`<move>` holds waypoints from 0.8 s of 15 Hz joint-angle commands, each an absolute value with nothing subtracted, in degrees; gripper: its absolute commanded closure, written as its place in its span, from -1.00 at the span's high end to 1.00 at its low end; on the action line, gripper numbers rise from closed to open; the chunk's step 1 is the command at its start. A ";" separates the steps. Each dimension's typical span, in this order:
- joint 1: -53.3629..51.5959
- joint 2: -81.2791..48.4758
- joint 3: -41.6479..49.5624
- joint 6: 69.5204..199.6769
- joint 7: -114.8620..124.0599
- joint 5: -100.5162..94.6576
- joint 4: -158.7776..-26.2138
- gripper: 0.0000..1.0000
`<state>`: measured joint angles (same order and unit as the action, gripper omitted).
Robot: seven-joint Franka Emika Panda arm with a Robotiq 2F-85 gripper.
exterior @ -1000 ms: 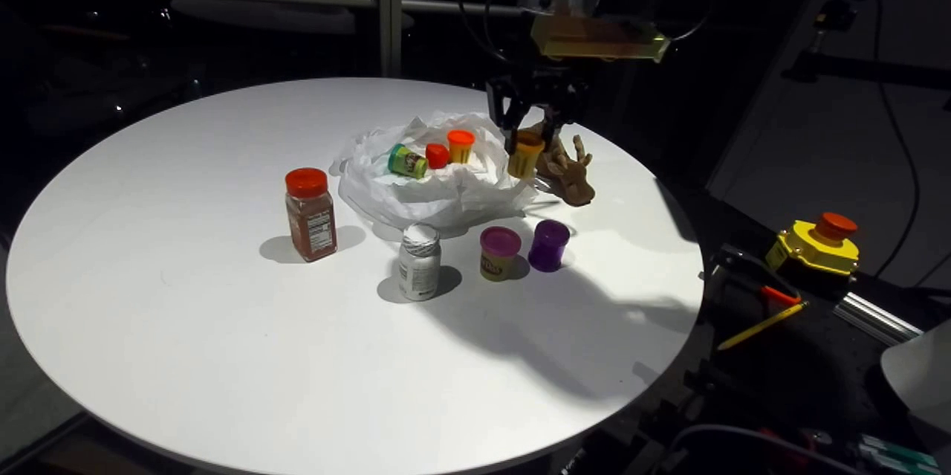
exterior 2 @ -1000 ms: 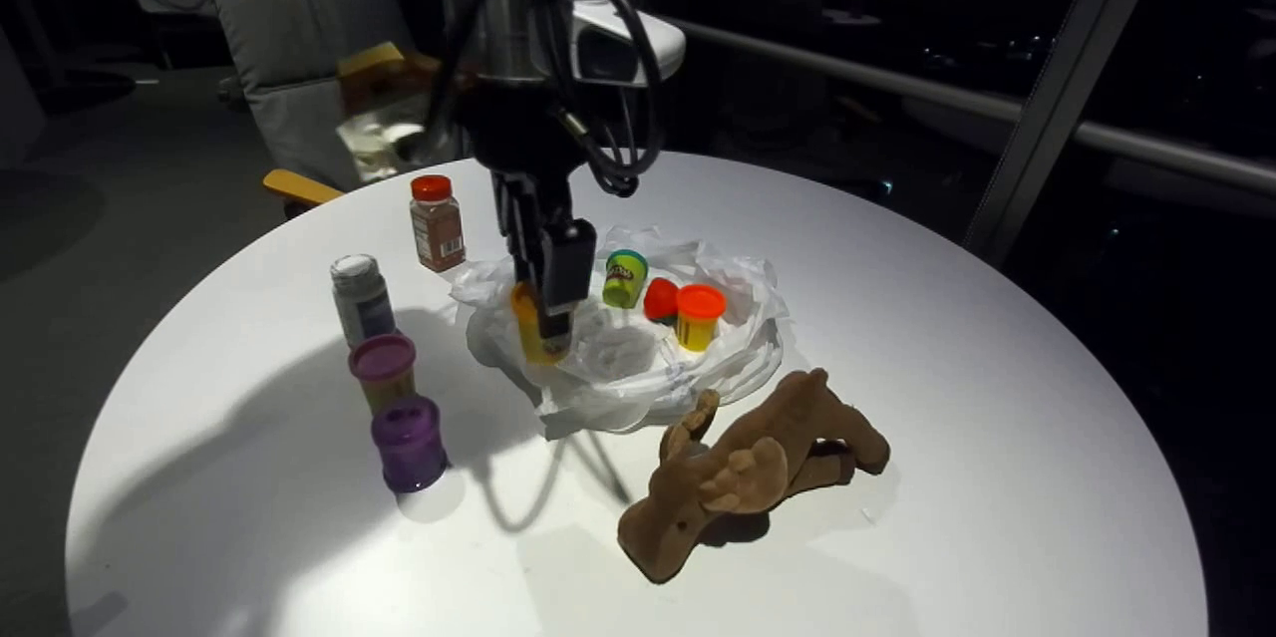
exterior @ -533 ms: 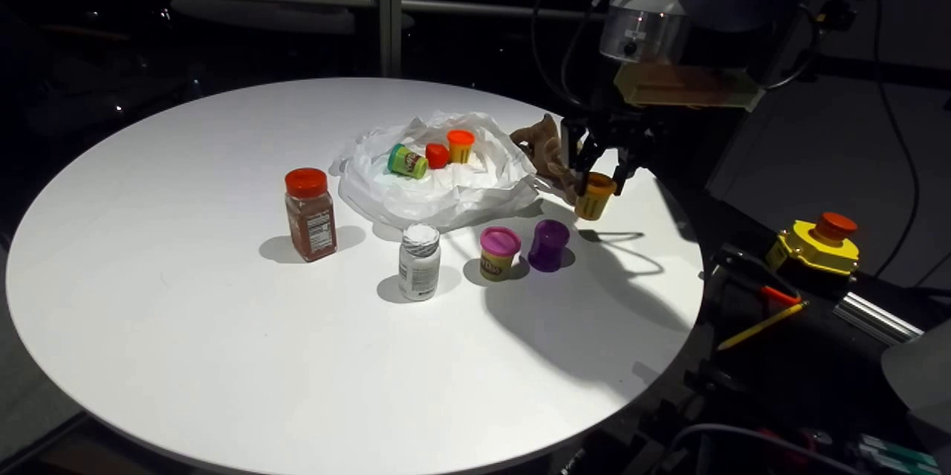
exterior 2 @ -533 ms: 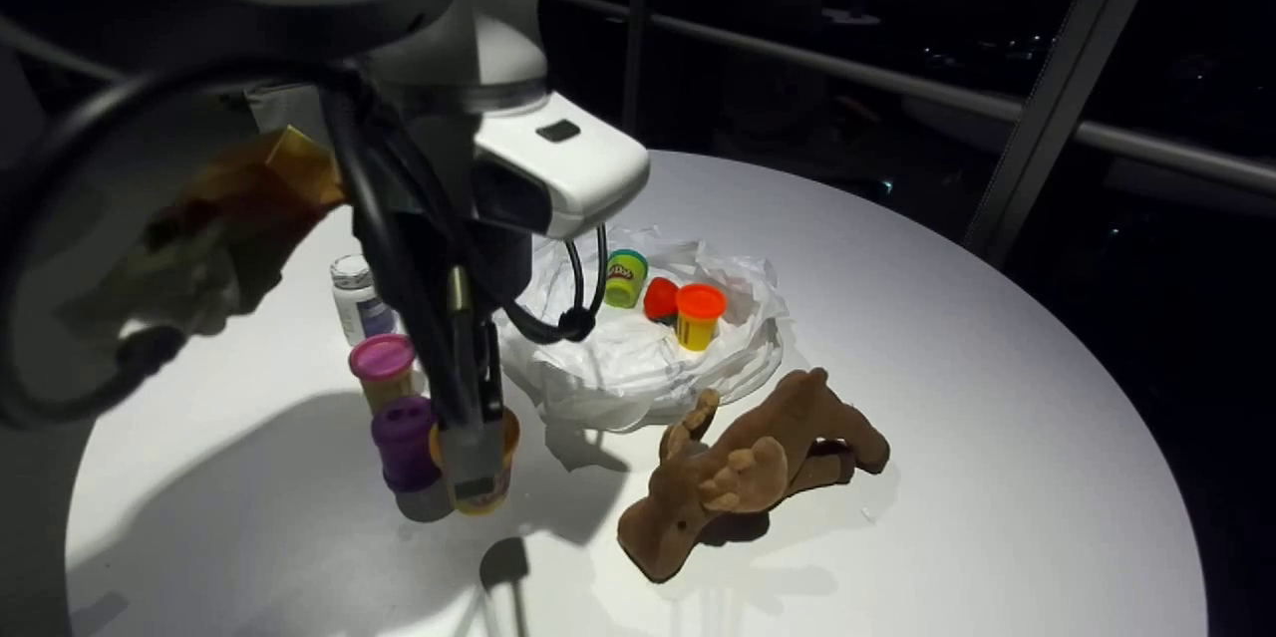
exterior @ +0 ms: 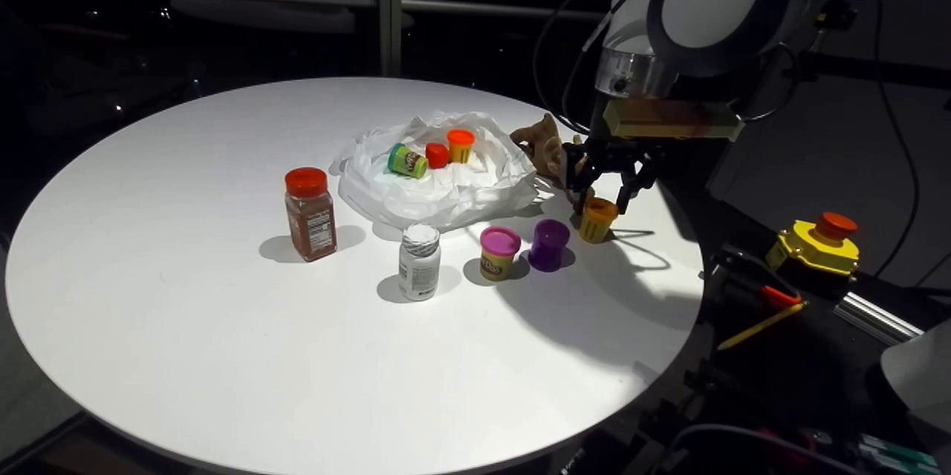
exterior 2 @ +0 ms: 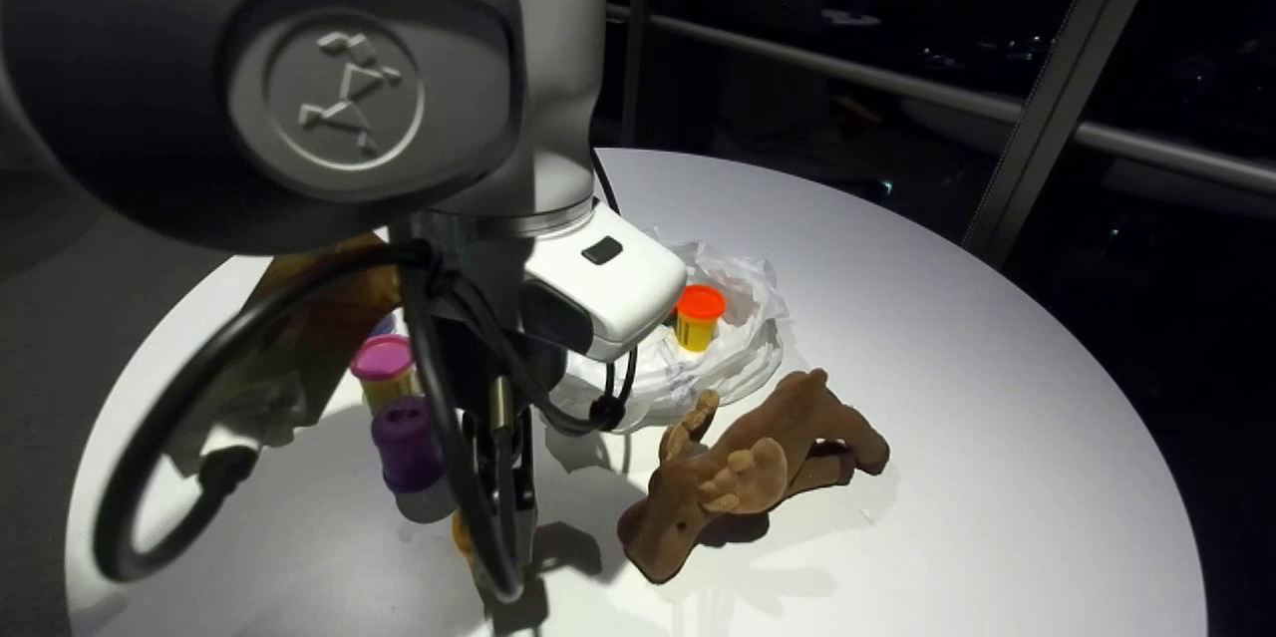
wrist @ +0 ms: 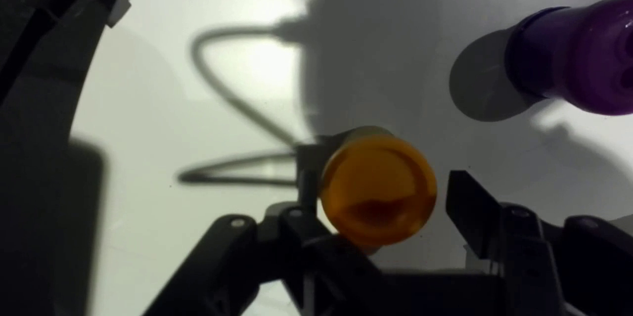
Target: Pick up the object from the plastic and put them on the table
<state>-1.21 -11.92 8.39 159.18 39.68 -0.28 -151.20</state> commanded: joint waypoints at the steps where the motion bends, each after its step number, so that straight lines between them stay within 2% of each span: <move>1: -3.32 -9.26 10.20 155.86 42.80 -2.78 -149.24 0.98; 6: -4.22 -5.64 8.20 150.26 46.18 -6.93 -141.30 1.00; 12: -1.65 -16.65 6.02 149.22 41.37 -0.52 -122.73 1.00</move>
<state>-3.62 -9.29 7.00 149.98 44.06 -3.77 -132.44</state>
